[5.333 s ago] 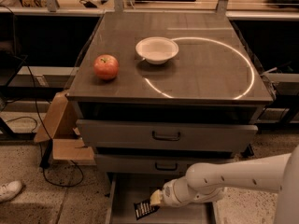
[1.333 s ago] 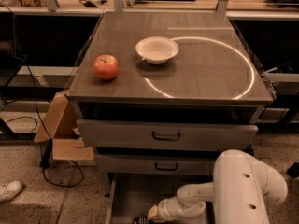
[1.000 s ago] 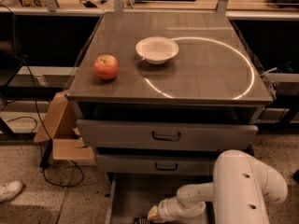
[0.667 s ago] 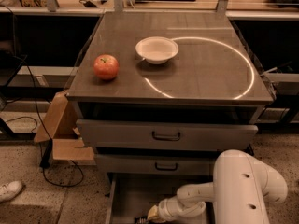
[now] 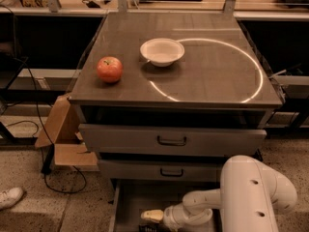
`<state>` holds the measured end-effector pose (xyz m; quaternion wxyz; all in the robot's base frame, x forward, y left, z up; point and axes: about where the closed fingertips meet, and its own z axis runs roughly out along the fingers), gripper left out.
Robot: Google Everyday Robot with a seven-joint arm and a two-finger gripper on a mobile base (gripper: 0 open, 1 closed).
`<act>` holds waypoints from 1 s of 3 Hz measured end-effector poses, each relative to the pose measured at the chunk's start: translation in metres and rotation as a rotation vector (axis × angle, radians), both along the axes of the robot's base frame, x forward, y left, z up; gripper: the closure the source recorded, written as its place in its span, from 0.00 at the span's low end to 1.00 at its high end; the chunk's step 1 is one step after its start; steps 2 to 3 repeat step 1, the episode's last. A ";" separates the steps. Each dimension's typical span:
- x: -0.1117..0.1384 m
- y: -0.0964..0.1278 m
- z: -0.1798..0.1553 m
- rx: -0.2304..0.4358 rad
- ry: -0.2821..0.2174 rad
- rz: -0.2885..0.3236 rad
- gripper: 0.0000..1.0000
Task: Place rxbar chocolate into bottom drawer
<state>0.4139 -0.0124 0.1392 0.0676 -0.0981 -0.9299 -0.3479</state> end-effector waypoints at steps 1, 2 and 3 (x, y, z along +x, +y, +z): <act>0.000 0.000 0.000 0.000 0.000 0.000 0.00; 0.000 0.000 0.000 0.000 0.000 0.000 0.00; 0.000 0.000 0.000 0.000 0.000 0.000 0.00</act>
Offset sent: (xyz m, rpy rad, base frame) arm 0.0000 0.0000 0.0000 0.0000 0.0000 0.0000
